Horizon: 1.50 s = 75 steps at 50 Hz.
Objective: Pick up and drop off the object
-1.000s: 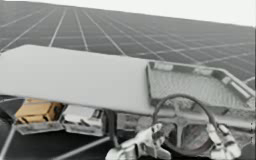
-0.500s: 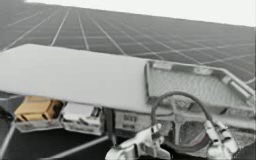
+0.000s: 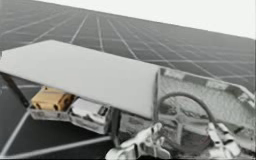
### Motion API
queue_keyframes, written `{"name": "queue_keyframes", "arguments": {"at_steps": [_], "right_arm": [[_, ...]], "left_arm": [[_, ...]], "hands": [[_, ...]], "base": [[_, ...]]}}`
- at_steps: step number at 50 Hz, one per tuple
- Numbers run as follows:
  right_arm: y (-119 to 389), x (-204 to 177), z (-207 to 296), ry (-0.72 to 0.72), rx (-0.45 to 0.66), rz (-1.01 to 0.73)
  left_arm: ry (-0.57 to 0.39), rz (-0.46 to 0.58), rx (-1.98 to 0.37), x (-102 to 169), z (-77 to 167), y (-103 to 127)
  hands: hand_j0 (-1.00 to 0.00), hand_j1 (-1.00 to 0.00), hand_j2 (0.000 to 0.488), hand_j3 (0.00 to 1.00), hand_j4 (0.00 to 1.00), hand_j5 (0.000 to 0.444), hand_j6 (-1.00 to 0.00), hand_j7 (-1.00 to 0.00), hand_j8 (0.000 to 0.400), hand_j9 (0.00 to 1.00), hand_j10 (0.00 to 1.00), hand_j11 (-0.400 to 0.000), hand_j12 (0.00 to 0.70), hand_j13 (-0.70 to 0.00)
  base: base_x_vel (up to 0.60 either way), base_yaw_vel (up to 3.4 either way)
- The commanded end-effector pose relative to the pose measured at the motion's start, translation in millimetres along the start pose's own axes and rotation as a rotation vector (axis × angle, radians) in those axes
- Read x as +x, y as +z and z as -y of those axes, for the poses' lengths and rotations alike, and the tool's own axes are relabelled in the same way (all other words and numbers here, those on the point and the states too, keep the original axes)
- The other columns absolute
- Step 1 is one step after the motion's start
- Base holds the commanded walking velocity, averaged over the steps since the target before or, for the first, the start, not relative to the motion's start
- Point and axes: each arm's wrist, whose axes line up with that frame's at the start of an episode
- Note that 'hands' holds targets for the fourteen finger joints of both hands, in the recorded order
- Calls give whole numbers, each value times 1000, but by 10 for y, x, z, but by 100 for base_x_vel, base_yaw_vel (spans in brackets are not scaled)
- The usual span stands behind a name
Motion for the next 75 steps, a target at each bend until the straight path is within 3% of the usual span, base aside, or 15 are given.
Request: {"name": "queue_keyframes", "arguments": {"at_steps": [1,75], "right_arm": [[33,-87,-430,125,57,8],[33,-87,-430,125,57,8]], "left_arm": [[16,26,-9,-73,-36,10],[16,26,-9,-73,-36,10]], "hands": [[0,0,0,1000,1000,0,0,0,0,1000,1000,-400,0,-700],[0,0,0,1000,1000,0,0,0,0,1000,1000,-400,0,-700]], "base": [[14,179],[15,172]]}}
